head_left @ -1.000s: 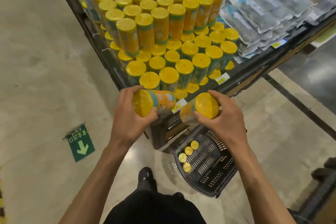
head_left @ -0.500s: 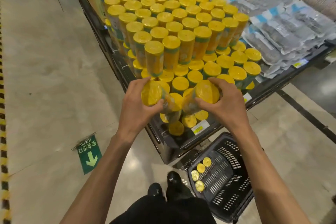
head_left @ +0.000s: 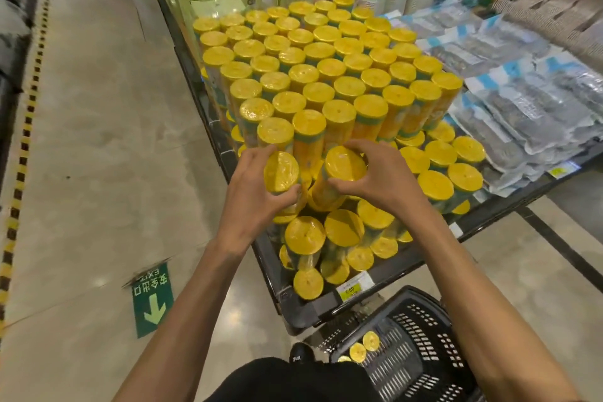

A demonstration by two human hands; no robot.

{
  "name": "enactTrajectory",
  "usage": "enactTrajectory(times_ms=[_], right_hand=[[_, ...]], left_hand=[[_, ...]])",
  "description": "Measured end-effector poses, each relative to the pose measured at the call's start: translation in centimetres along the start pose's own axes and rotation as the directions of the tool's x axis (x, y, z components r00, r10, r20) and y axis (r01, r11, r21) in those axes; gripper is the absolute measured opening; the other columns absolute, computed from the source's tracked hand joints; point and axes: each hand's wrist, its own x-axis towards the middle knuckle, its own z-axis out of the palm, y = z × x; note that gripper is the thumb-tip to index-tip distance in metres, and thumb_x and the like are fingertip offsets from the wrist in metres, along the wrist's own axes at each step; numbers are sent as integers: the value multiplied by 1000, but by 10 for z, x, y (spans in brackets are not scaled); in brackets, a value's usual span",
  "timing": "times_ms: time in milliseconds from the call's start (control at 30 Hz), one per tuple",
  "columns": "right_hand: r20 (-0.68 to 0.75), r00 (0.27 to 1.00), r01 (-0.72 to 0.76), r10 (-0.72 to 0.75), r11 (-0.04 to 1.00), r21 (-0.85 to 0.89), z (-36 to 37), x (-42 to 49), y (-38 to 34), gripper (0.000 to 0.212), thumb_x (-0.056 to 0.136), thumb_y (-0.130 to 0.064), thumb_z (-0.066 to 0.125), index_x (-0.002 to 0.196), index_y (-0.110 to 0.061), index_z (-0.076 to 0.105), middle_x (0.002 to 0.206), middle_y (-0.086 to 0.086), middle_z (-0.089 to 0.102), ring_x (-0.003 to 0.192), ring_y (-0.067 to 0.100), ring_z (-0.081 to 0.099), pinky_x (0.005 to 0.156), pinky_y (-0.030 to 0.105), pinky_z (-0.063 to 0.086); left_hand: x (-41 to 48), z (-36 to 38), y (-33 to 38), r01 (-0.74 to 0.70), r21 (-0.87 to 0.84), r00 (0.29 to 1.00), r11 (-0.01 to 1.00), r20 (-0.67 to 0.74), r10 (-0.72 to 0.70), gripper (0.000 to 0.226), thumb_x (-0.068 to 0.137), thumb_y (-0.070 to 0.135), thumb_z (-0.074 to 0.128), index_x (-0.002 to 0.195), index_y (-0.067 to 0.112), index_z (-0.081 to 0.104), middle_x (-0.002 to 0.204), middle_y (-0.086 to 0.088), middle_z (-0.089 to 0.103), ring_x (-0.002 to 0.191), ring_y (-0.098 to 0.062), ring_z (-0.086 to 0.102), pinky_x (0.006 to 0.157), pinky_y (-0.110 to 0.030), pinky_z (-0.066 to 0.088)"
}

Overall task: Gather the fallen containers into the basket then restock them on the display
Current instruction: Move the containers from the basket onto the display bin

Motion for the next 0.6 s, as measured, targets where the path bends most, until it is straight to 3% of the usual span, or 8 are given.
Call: enactTrajectory(times_ms=[333, 600], right_hand=[[146, 985, 101, -91, 993, -62, 5, 51, 15, 76, 70, -53, 80, 136, -23, 55, 130, -3, 61, 118, 18, 51, 81, 24, 36], [183, 979, 95, -85, 994, -48, 10, 69, 19, 76, 71, -54, 79, 136, -22, 55, 132, -2, 60, 120, 18, 52, 84, 23, 38]], left_hand=[[20, 12, 6, 0, 107, 996, 994, 90, -9, 86, 75, 36, 81, 147, 18, 39, 140, -1, 47, 130, -17, 42, 105, -33, 39], [31, 20, 2, -30, 117, 995, 993, 97, 19, 71, 75, 35, 81, 137, 19, 49, 132, 1, 50, 123, -14, 45, 99, -26, 39]])
